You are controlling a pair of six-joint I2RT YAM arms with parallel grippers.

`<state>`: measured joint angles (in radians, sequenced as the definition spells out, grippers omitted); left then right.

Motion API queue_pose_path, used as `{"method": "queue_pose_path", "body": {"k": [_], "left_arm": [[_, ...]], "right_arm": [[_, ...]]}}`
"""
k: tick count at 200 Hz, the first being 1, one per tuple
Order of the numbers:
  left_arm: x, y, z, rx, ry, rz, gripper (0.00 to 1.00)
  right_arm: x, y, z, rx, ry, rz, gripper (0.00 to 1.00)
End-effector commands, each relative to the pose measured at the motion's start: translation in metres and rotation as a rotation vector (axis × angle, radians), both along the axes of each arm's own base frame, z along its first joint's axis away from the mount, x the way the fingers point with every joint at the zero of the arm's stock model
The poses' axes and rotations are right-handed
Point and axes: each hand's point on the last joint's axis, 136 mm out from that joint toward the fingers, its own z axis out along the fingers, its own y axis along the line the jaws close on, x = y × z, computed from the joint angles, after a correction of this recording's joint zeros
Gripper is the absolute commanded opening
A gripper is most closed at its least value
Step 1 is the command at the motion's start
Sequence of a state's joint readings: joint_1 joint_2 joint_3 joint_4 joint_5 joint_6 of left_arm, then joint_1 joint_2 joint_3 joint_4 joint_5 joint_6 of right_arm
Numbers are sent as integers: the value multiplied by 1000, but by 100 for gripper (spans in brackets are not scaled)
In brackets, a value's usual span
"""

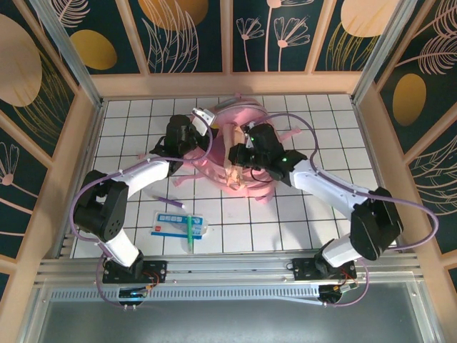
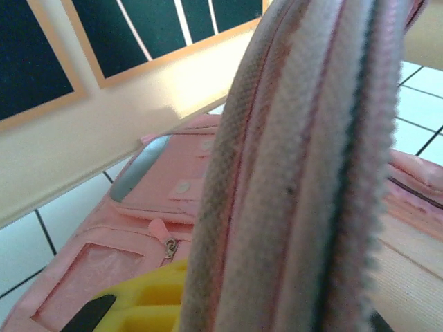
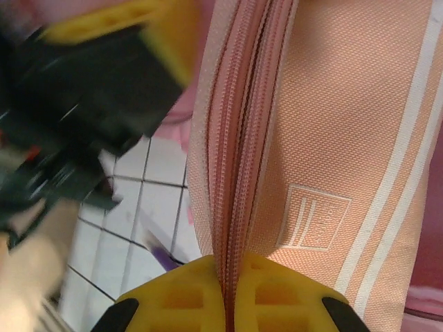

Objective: Pack books, pencil case, and school supplies into a backpack

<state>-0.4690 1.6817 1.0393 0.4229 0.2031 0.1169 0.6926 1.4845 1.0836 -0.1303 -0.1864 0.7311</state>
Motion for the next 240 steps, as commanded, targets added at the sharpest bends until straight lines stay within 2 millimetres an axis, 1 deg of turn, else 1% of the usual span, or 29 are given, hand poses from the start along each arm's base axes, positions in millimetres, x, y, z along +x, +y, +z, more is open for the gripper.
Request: {"method": "queue_pose_path", "body": {"k": [1,10,23,48,58,79,94,95,102,108,115,117,124,132,135,146,154,155,157,161,184,189,199,202,222,231,240], "left_arm": [[-4,-13,60,-188,-65,-49,0],[-7,-12,64,-209,-73,-51,0],[-10,-10,71,-247,-85,-49,0],[-18,-12,88,-294,-114,-77,0],[-22,-13,94,-302,-131,-94,0],[-27,-15,104,-316,-159,-114,0],[-32,-18,109,-319,-173,-145,0],[-33,-19,109,-319,-174,-147,0],[-34,-20,111,-319,-179,-157,0],[-35,-21,112,-319,-182,-163,0],[-36,-21,112,-318,-184,-165,0],[-36,-21,112,-317,-184,-165,0],[-36,-20,112,-317,-187,-158,0],[-36,-18,112,-318,-191,-147,0],[-35,-17,112,-317,-193,-142,0],[-35,-14,112,-311,-201,-126,0],[-34,-13,112,-305,-204,-116,0],[-34,-13,112,-304,-204,-115,0],[-34,-13,112,-303,-205,-114,0],[-33,-12,111,-301,-204,-109,0],[-32,-9,106,-287,-202,-92,0],[-31,-9,105,-284,-203,-87,0],[-30,-7,103,-279,-204,-78,0],[-30,-7,103,-278,-204,-75,0],[-29,-6,107,-278,-211,-66,0],[-29,-6,110,-276,-215,-70,0],[-30,-7,111,-275,-214,-76,0]], "right_arm": [[25,0,-5,245,233,-221,0],[39,-1,-10,272,252,-268,0],[61,0,-11,315,245,-321,0],[109,-2,-7,412,170,-410,0],[125,-6,-11,449,166,-462,0],[150,-7,-22,519,149,-548,0],[168,-6,-25,540,102,-586,0],[170,-6,-23,546,95,-585,0],[177,-1,-24,573,67,-576,0],[182,5,-21,611,48,-552,0],[186,13,-22,654,55,-527,0],[187,16,-23,664,61,-519,0],[187,21,-27,687,85,-499,8],[185,26,-29,696,107,-479,23],[184,27,-30,694,112,-474,27],[176,23,-34,652,123,-475,44],[169,17,-34,605,130,-481,51],[173,9,-35,599,127,-495,51],[175,3,-34,591,123,-505,52],[172,-4,-34,570,125,-508,53],[154,-28,-24,495,123,-474,55],[150,-34,-20,490,115,-466,56],[143,-48,-20,454,111,-462,55],[140,-52,-24,431,119,-466,56],[128,-77,-35,311,117,-474,55],[124,-85,-42,265,110,-469,55],[121,-87,-50,231,108,-449,55]]}}
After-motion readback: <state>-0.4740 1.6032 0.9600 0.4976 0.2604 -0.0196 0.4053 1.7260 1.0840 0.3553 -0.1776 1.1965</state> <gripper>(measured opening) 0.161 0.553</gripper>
